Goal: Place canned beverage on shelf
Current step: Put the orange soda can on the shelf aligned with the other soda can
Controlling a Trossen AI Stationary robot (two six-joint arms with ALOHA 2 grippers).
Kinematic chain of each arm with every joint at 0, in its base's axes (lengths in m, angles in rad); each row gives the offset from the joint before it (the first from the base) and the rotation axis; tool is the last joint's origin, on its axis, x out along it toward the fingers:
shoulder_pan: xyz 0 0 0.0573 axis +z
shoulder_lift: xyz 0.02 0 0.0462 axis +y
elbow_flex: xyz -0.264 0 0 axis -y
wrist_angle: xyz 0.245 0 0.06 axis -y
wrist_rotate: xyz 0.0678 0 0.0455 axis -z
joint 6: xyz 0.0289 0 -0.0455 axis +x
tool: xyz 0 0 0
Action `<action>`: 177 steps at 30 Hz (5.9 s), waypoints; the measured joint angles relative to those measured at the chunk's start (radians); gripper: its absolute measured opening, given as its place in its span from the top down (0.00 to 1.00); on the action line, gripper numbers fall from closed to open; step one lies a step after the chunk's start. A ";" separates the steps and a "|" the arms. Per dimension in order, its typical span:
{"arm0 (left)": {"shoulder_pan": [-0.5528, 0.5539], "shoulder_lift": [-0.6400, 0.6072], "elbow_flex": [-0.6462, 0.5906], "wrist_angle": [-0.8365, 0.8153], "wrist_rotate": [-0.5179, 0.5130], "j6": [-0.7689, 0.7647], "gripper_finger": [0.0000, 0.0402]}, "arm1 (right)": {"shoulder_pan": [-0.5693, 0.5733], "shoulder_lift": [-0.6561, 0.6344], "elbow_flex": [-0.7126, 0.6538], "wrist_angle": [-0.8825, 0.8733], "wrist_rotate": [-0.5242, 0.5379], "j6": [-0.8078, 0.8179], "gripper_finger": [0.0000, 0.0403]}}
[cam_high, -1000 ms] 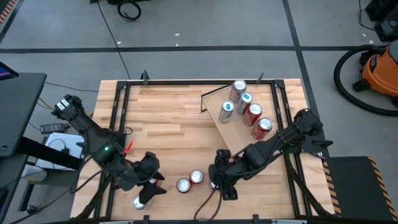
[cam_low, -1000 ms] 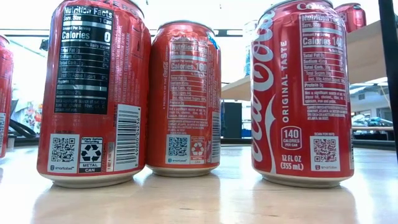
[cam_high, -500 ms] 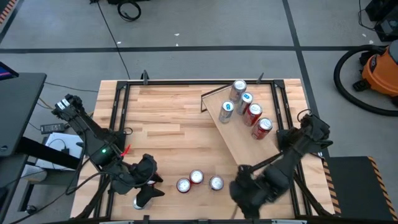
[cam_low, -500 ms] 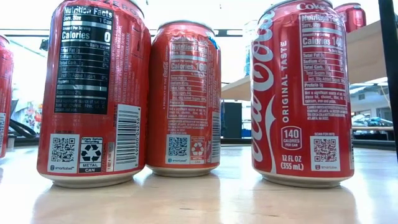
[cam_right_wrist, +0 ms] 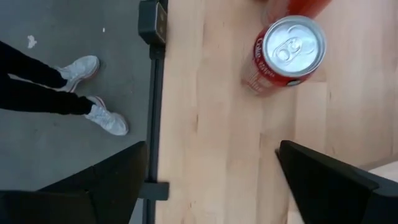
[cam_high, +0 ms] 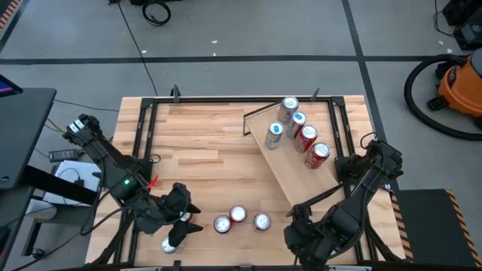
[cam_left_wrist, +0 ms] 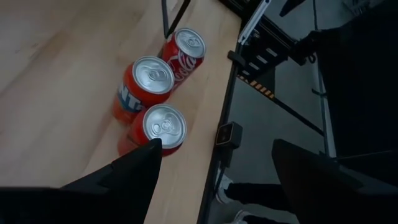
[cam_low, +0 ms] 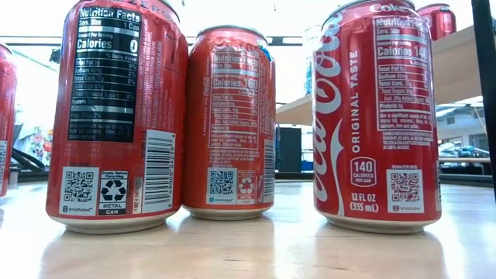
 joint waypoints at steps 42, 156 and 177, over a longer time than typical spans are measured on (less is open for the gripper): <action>-0.082 0.028 0.085 -0.076 -0.151 -0.039 0.38 | -0.385 0.210 0.007 0.464 -0.065 -0.655 0.04; 0.012 0.027 0.085 -0.112 -0.145 -0.017 0.39 | -0.471 -0.310 -0.174 -0.271 0.306 0.583 0.20; 0.012 0.027 0.085 -0.112 -0.144 -0.018 0.39 | -0.488 -0.310 -0.180 -0.261 0.323 0.542 0.20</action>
